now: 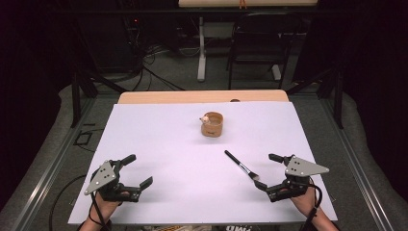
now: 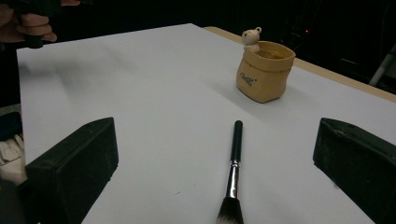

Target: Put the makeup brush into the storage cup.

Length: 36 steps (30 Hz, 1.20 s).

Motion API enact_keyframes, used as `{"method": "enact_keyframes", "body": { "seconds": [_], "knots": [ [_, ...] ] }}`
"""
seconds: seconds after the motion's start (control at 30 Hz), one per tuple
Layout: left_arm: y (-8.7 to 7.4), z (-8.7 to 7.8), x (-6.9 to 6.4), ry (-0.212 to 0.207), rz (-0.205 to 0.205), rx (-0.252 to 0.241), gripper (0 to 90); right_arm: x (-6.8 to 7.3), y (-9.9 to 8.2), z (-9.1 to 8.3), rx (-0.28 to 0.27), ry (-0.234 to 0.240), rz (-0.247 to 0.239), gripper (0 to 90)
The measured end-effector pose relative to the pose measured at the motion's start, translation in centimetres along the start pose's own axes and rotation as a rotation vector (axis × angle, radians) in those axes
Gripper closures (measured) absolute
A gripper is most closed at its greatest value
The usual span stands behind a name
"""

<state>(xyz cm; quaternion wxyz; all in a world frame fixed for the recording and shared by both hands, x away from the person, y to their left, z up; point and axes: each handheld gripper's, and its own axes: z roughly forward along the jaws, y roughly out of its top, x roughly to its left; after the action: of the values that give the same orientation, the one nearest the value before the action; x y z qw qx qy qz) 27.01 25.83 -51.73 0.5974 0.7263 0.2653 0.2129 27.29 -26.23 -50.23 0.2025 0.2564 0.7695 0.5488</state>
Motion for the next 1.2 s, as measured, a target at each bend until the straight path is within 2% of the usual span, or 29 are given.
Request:
{"method": "enact_keyframes", "body": {
  "seconds": [0.6,0.83,1.2],
  "knots": [
    [0.0,0.1,0.0,-0.004,-0.003,0.0,1.8,-1.0,1.1,4.2,0.028,0.003,-0.026,0.0],
    [0.0,0.2,0.0,-0.008,-0.003,0.0,1.9,-1.2,1.5,5.0,0.018,0.0,-0.046,0.0],
    [0.1,0.2,0.0,-0.018,0.004,0.001,1.8,-1.7,1.9,6.2,0.007,-0.001,-0.044,0.0]
  ]
}}
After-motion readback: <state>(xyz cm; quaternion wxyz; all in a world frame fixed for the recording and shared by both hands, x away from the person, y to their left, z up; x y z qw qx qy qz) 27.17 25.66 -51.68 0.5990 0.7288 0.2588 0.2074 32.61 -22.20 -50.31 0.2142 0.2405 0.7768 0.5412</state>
